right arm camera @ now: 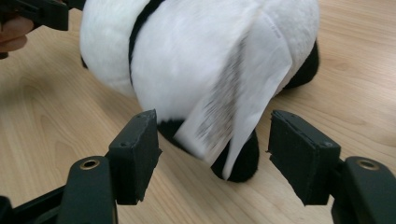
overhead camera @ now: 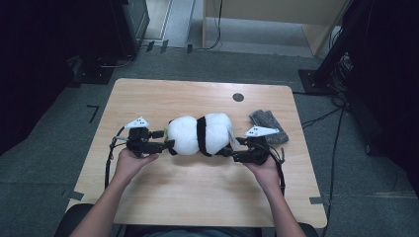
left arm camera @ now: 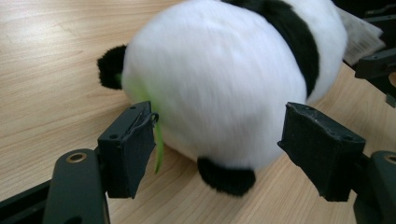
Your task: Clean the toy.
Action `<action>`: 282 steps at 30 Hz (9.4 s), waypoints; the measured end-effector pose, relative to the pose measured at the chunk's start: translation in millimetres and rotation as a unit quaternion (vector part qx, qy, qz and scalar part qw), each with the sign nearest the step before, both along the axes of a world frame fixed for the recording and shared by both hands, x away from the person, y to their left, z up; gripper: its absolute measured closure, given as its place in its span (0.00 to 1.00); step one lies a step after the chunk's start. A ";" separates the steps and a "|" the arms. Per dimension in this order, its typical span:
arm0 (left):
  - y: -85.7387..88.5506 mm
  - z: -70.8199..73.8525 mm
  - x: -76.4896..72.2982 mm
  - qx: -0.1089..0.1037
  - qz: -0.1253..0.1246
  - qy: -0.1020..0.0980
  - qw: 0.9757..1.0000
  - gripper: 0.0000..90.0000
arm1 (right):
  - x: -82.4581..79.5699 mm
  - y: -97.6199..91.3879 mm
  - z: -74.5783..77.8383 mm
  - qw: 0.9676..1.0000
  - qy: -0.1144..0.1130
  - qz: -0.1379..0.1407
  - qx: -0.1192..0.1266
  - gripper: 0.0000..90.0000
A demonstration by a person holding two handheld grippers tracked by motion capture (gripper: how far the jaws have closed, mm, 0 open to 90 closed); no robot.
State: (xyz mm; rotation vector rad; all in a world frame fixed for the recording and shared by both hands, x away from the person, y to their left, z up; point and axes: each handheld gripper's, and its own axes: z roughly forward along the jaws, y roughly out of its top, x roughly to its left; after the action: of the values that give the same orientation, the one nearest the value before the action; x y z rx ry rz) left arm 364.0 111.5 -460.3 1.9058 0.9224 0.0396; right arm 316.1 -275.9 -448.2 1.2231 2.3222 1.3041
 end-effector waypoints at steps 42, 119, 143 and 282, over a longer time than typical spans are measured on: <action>-27.0 13.8 23.8 0.021 -0.014 -0.030 0.999 0.25 | 65.1 -83.7 -14.7 0.988 -0.041 -0.145 -0.028 0.26; -23.2 -14.2 30.2 0.012 -0.038 0.002 0.999 0.42 | 80.5 -101.8 -22.9 0.983 0.042 -0.181 -0.007 0.80; -22.0 -9.7 18.6 0.016 -0.032 0.005 0.999 0.50 | 74.0 -38.1 40.1 0.995 -0.022 -0.092 -0.017 0.82; -31.0 -9.1 17.5 0.028 0.005 0.020 0.999 0.56 | 128.7 134.3 39.4 0.990 0.052 0.078 -0.104 0.85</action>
State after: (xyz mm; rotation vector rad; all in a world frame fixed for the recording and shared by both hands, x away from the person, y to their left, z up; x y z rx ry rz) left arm 381.5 80.5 -469.3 1.9597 0.9665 0.0345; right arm 444.7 -141.6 -408.8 1.0884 2.5968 1.0302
